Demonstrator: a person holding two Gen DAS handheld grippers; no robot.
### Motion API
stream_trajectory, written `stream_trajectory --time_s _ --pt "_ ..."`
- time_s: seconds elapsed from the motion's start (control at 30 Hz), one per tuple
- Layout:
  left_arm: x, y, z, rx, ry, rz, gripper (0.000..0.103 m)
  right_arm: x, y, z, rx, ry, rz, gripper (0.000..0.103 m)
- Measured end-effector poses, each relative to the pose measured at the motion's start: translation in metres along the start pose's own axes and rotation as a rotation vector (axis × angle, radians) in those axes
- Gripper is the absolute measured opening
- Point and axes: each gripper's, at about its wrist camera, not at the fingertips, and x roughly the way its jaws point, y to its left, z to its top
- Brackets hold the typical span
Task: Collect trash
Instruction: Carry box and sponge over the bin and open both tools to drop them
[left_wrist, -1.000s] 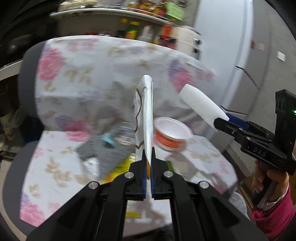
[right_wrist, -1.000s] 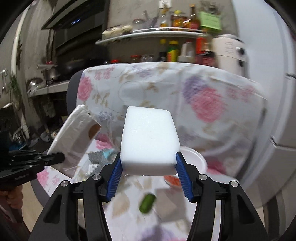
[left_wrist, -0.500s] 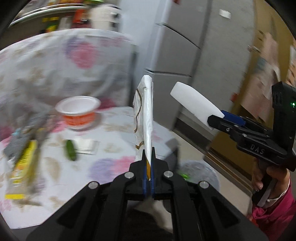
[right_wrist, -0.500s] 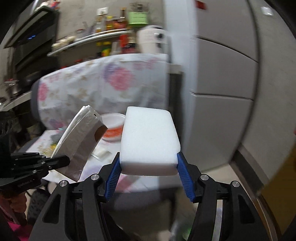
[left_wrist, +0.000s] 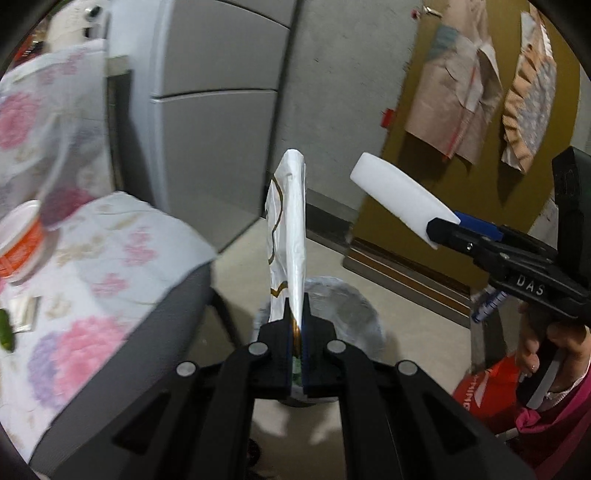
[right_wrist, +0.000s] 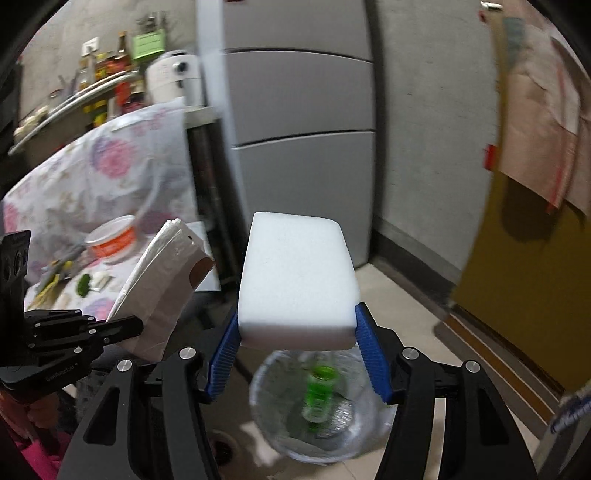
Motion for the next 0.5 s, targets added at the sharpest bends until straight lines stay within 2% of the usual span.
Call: stream_trajectory --time_s 0.17,0.33,0.37,0.43,0.47,0.5 --pt "0.048 -0.021 0.000 0.060 0.126 -0.061 0.001 0.010 -0.031 -0.012 0.066 0.035 -0.042 0.061" --pt "0.098 -0.030 -0.001 0.101 0.222 -0.063 0.001 0.033 -0.046 -0.027 0.098 0.107 -0.047 0.062" --pt "0.105 -0.030 -0.001 0.109 0.234 -0.061 0.004 0.040 -0.049 -0.030 0.106 0.124 -0.050 0.062" --pt "0.119 -0.031 -0.001 0.114 0.256 -0.059 0.025 0.054 -0.051 -0.036 0.113 0.155 -0.052 0.062" --pt "0.126 -0.030 -0.001 0.114 0.264 -0.060 0.041 0.060 -0.051 -0.039 0.118 0.173 -0.051 0.062" --pt "0.129 -0.029 0.000 0.111 0.268 -0.059 0.053 0.070 -0.054 -0.043 0.130 0.196 -0.050 0.062"
